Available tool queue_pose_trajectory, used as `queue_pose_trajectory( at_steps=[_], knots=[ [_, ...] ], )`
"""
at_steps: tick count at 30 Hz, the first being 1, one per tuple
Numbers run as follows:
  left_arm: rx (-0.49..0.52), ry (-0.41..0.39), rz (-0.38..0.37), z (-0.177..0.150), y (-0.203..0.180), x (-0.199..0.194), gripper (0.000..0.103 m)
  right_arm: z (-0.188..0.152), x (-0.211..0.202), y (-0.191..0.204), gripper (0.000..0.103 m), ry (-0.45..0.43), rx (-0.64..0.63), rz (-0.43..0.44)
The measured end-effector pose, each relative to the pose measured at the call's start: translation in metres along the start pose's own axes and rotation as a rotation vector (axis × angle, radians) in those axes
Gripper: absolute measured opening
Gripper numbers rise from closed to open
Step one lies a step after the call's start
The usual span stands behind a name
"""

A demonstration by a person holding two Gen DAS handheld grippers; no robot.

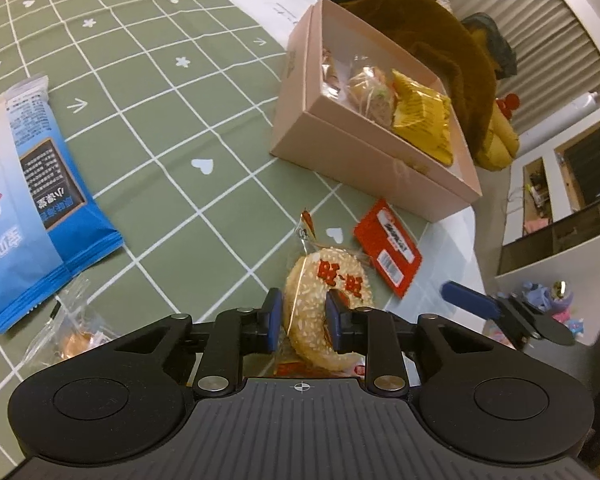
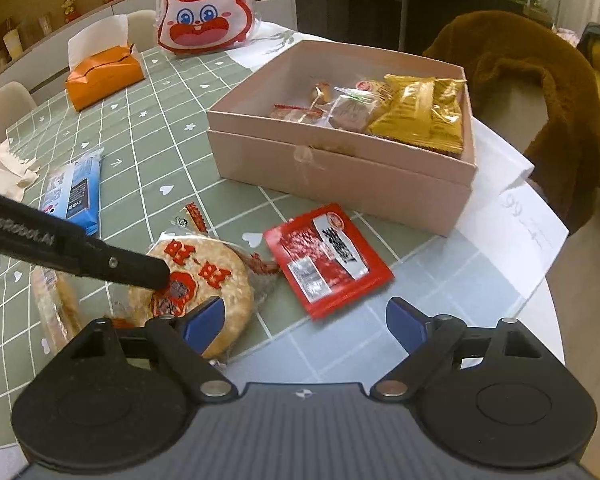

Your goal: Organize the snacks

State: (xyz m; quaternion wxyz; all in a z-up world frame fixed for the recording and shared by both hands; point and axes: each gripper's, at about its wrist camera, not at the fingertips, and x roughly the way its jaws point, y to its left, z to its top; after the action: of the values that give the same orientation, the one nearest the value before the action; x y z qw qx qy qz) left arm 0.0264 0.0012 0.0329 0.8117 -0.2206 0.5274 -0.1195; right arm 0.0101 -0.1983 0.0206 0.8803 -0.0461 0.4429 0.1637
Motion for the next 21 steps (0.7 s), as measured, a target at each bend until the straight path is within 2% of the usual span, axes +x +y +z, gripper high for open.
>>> queue_pose_trajectory(
  at_steps=[3, 9, 15, 19, 21],
  knots=[
    [-0.002, 0.008, -0.006, 0.0, 0.001, 0.002, 0.028, -0.005, 0.001, 0.001, 0.089, 0.007, -0.023, -0.03],
    [-0.035, 0.029, -0.06, -0.002, 0.011, 0.01, 0.035, -0.003, 0.005, 0.004, 0.088, -0.007, -0.001, -0.001],
    [-0.048, 0.013, -0.078, -0.004, 0.015, 0.01, 0.034, 0.001, 0.001, 0.002, 0.088, 0.004, -0.011, 0.012],
    [-0.051, -0.003, -0.101, -0.008, 0.019, 0.008, 0.033, 0.003, -0.003, -0.006, 0.088, 0.015, -0.013, -0.045],
    [-0.051, -0.012, -0.111, -0.009, 0.019, 0.009, 0.033, -0.001, 0.0, -0.006, 0.087, 0.039, -0.009, -0.043]
  ],
)
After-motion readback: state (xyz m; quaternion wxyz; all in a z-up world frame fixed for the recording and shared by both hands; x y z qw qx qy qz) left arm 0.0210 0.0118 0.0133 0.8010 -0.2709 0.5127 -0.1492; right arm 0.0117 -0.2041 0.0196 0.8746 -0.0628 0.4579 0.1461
